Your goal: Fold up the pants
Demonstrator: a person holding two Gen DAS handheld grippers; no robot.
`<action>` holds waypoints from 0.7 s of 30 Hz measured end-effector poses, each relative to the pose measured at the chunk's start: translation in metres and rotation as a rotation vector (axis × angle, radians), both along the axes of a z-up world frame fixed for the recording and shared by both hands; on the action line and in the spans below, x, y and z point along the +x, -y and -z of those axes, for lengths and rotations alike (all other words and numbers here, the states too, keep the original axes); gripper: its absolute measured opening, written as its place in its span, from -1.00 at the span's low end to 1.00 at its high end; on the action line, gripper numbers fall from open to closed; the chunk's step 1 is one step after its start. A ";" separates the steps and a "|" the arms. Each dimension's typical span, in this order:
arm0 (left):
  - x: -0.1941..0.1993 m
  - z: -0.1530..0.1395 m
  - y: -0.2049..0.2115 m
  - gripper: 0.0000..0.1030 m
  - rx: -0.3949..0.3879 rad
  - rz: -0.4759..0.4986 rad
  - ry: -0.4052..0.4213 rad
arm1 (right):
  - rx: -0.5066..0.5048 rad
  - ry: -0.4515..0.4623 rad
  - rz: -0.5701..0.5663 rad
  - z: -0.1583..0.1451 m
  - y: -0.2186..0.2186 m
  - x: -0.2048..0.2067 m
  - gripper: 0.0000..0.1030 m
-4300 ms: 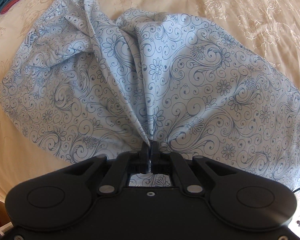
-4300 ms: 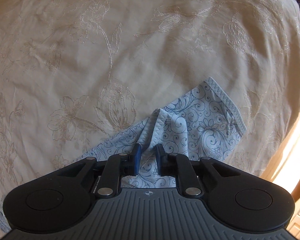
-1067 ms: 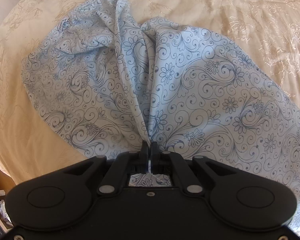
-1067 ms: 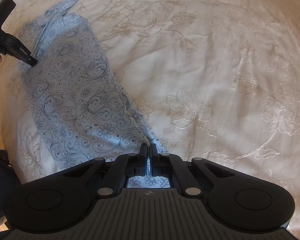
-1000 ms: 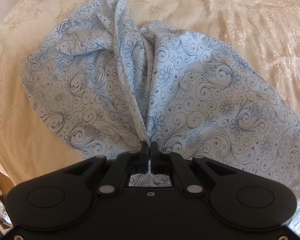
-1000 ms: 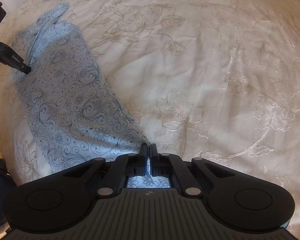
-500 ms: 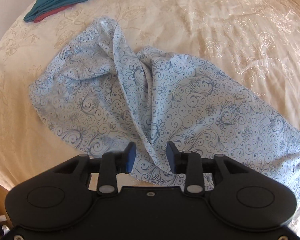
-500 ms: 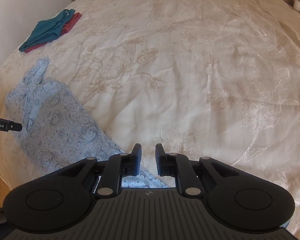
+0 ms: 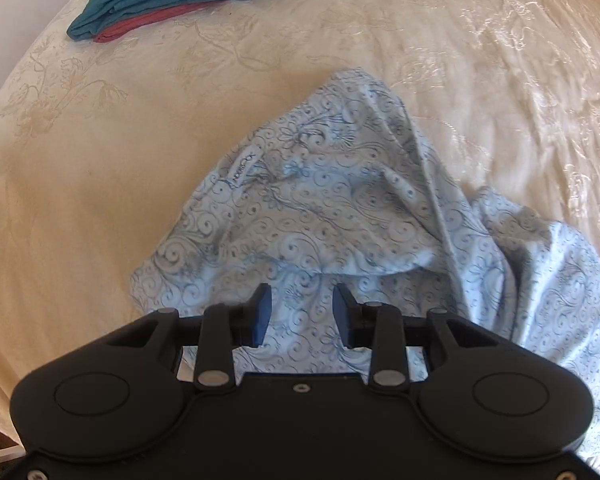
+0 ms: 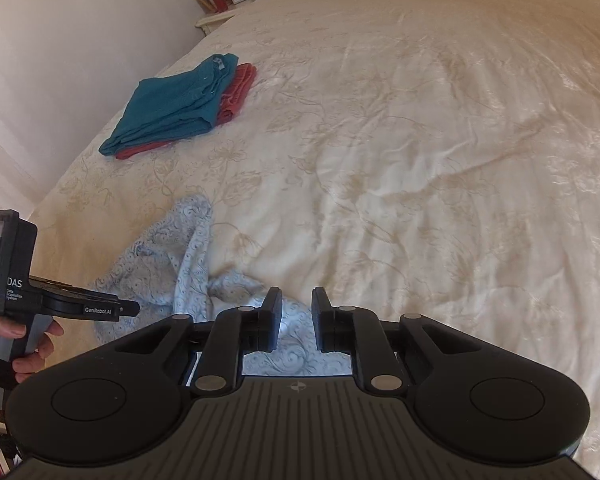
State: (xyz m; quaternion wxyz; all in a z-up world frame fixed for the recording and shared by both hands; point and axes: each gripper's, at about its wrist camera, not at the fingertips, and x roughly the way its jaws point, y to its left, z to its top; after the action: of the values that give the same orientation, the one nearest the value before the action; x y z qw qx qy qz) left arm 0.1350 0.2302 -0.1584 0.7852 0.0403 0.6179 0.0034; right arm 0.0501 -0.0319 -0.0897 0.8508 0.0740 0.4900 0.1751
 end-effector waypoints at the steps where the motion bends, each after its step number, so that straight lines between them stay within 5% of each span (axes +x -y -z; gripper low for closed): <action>1: 0.008 0.006 -0.008 -0.14 0.002 0.009 -0.011 | 0.001 -0.002 -0.012 0.003 -0.016 0.011 -0.69; 5: 0.035 0.025 -0.029 -0.14 0.011 0.053 -0.034 | -0.010 -0.030 -0.049 0.018 -0.073 0.050 -0.69; 8: 0.050 0.039 -0.042 -0.13 -0.052 0.067 -0.092 | -0.014 -0.059 -0.073 0.033 -0.107 0.076 -0.66; 11: 0.055 0.038 -0.046 -0.13 -0.083 0.095 -0.109 | -0.021 -0.093 -0.077 0.049 -0.130 0.094 -0.43; 21: 0.045 0.043 -0.068 -0.14 -0.172 0.113 -0.131 | -0.011 -0.239 -0.045 0.092 -0.155 0.117 -0.41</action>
State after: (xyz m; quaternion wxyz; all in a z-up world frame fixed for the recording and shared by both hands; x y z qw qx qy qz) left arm 0.1799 0.2987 -0.2012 0.7427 0.0076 0.6626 -0.0966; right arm 0.1671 0.1234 -0.1818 0.7826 0.0784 0.5903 0.1815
